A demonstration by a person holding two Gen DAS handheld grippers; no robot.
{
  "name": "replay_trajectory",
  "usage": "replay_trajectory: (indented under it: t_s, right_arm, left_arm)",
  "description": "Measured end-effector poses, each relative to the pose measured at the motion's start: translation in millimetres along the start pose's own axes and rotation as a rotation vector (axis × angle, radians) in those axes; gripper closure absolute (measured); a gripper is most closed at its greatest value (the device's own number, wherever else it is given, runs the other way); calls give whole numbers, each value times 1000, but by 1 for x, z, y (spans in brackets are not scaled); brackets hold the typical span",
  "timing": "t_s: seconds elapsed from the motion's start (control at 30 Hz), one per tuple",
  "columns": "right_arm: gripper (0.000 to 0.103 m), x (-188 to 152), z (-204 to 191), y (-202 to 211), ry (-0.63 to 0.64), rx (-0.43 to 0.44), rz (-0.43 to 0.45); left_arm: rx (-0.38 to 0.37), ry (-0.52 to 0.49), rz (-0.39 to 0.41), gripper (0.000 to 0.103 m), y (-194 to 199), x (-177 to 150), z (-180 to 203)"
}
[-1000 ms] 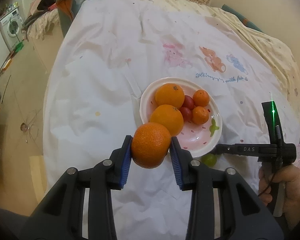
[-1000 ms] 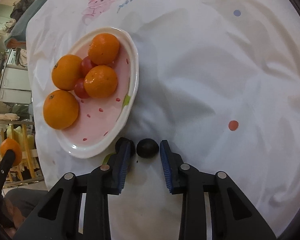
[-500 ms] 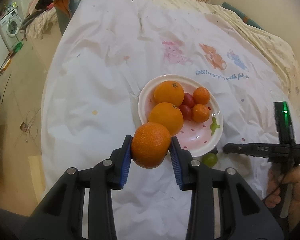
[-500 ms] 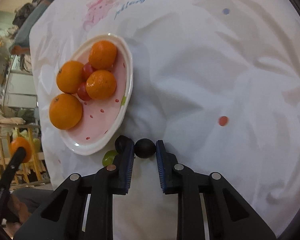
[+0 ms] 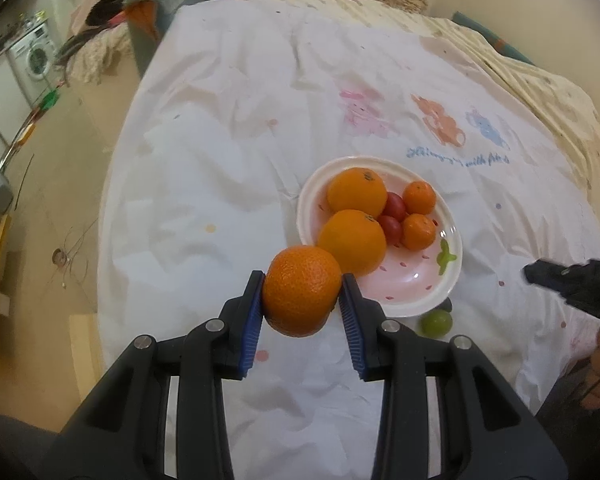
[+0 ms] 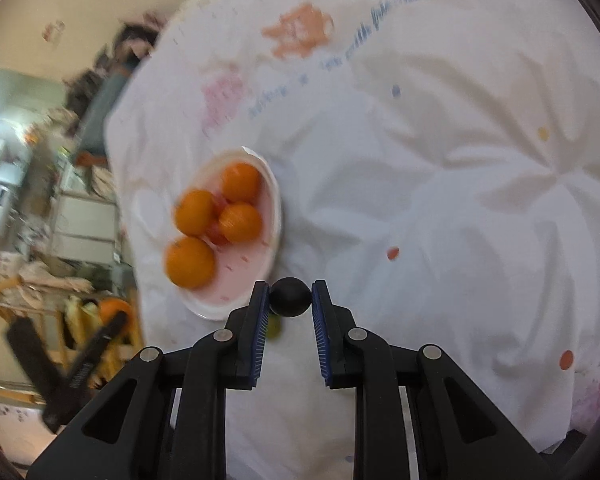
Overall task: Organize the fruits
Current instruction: 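Carry the tangerine and plum onto the plate and open both tools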
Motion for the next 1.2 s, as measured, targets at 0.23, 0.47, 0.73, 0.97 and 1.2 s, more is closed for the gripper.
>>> replay_trajectory:
  t_s: [0.23, 0.47, 0.73, 0.97, 1.2]
  right_arm:
    - [81, 19, -50, 18, 75, 188, 88]
    - [81, 36, -85, 7, 155, 241, 92]
    - [77, 41, -59, 0, 171, 79, 81]
    - [53, 4, 7, -54, 64, -150, -177]
    - [72, -16, 14, -100, 107, -251, -291]
  left_arm:
    - [33, -1, 74, 70, 27, 15, -8]
    - [19, -19, 98, 70, 39, 33, 4]
    - [-4, -71, 86, 70, 26, 41, 24]
    - [-18, -80, 67, 70, 2, 32, 26]
    - [-58, -36, 47, 70, -1, 33, 21]
Point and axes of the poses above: each gripper's, at about its wrist camera, not at the fingertips, and y roughly against the way its jaws point, z to its right, x to its top, the point moved 7 cm from there along -y, roughly the way its jaws point, and after that the axes turned 10 degrees about x, right-handed, at the moved point
